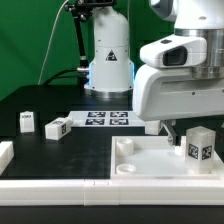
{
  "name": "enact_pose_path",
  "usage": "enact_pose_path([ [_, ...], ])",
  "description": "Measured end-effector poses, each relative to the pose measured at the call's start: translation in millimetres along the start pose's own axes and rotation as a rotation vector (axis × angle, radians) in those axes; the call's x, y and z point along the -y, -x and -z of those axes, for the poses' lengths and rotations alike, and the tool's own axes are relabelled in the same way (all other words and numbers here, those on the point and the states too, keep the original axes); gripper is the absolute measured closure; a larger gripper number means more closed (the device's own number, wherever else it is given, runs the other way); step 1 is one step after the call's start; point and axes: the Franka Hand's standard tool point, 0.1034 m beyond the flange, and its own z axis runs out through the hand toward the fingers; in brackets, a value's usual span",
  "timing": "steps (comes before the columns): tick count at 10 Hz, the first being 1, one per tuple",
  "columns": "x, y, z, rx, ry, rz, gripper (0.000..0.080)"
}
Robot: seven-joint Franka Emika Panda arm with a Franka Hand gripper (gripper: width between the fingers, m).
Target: Assemble one leg
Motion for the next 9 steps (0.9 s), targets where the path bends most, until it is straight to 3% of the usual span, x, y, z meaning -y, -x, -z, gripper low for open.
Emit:
enact_pose_path([
  [1,0.0,0.0,0.0,0.000,0.000,-0.019,0.0286],
  [2,0.0,0.0,0.0,0.000,0.000,-0.019,0.0480],
  [3,0.5,0.0,-0.1,0.000,-0.003,-0.076,0.0509],
  [7,2.1,0.4,-0.7,0.001,-0.020,-0.460,0.0509],
  [9,-7.7,2.1,-0.8,-0.014,-0.023,-0.671,0.0509],
])
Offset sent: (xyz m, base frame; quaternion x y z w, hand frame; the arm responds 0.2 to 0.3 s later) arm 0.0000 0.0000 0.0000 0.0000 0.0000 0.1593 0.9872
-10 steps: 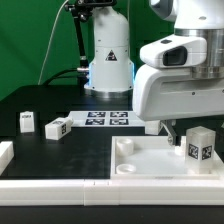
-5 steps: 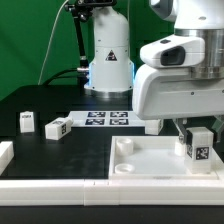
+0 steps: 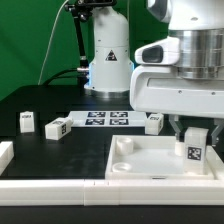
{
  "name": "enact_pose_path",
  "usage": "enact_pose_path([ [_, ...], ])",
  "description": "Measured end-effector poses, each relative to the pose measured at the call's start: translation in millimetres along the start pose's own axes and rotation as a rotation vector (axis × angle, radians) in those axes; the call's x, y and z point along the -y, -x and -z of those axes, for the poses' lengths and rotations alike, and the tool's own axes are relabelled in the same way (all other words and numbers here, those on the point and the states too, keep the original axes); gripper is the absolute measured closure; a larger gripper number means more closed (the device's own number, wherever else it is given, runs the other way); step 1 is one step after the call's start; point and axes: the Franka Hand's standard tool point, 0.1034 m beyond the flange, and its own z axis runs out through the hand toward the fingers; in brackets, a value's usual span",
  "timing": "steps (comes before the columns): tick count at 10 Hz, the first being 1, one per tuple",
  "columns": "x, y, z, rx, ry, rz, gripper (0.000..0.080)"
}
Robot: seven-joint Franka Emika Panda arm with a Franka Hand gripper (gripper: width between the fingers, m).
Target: Assemble one leg
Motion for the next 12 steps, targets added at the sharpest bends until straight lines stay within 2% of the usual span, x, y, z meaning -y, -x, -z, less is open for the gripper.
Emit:
enact_pose_path([
  [2,-5.4,-3.9,0.0,-0.021,-0.004,-0.162,0.0505],
  [5,-18.4,-7.3,1.3,-0.041,0.042,-0.358,0.0495],
  [6,-19.9,-8.1,1.7,-0.050,0.051,-0.374,0.0495],
  [7,-21.2,-8.4,1.4,-0.050,0.052,-0.389,0.0394],
  [8,-20.8,-8.0,1.0,-0.049,0.052,-0.384,0.0394],
  [9,-20.8,-7.9,0.9,-0.049,0.052,-0.384,0.0226],
  [10,-20.8,-7.8,0.7,-0.049,0.053,-0.384,0.0226],
  [11,-20.8,-7.8,0.5,-0.049,0.053,-0.384,0.0167],
  [12,-20.9,-7.7,0.4,-0.049,0.053,-0.384,0.0153],
])
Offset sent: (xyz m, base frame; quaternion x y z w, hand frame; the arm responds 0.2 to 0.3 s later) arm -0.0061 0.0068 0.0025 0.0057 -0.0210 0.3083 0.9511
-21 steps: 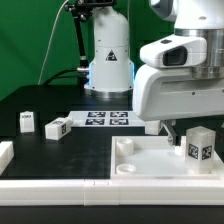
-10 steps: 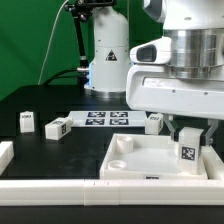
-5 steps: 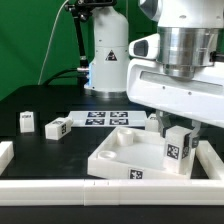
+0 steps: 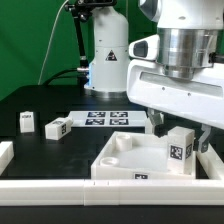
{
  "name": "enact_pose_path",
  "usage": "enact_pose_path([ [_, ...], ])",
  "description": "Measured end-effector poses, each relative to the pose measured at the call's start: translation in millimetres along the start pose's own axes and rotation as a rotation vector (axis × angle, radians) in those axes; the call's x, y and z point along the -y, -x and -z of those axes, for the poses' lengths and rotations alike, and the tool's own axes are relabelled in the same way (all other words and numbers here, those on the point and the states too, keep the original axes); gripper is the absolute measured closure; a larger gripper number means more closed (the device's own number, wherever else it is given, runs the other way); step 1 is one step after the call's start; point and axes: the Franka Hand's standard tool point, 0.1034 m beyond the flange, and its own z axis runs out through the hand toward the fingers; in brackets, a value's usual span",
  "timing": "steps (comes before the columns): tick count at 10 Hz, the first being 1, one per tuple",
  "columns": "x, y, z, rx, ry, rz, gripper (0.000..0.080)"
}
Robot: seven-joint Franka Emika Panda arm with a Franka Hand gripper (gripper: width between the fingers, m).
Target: Assemble one leg
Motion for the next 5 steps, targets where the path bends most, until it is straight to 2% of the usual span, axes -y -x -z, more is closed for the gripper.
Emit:
enact_pose_path([
  [5,-0.2,0.1,-0.5,0.000,0.001,0.000,0.0150],
])
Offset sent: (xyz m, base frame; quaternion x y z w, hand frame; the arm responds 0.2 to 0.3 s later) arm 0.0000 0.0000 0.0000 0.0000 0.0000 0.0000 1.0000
